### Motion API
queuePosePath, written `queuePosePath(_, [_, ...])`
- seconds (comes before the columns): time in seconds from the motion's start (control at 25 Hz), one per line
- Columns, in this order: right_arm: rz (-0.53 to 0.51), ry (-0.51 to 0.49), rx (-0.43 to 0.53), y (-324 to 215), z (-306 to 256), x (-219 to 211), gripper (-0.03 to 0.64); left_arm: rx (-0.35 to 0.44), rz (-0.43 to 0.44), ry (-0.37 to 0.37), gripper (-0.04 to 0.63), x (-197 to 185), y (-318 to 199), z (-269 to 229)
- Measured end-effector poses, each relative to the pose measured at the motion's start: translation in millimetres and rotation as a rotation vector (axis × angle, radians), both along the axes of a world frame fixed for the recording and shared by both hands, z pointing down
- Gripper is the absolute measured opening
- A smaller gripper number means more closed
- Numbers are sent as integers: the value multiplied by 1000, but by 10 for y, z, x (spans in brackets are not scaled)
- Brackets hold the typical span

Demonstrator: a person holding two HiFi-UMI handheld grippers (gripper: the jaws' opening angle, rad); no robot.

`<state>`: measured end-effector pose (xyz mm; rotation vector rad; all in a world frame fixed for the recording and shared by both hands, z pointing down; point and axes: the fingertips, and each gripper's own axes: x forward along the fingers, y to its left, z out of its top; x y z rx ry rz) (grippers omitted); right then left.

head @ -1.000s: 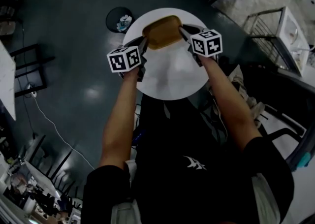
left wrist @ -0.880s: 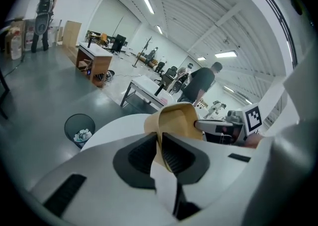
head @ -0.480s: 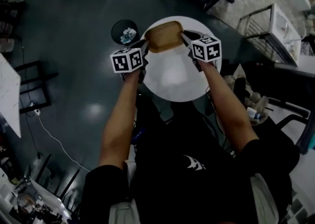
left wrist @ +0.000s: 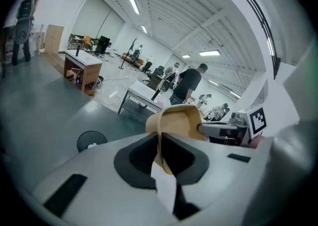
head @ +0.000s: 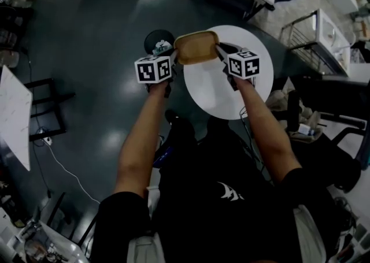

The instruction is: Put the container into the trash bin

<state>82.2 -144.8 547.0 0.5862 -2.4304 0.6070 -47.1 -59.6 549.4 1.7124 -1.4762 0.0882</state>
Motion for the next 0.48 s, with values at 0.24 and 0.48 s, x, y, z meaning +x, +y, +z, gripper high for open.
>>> queuePosePath(0.24, [15, -1, 1, 249, -15, -383, 58, 5, 10, -4, 28, -412, 211, -41])
queuePosePath(0.48, [3, -1, -11, 406, 38, -840, 58, 0, -10, -7, 25, -873, 362, -24])
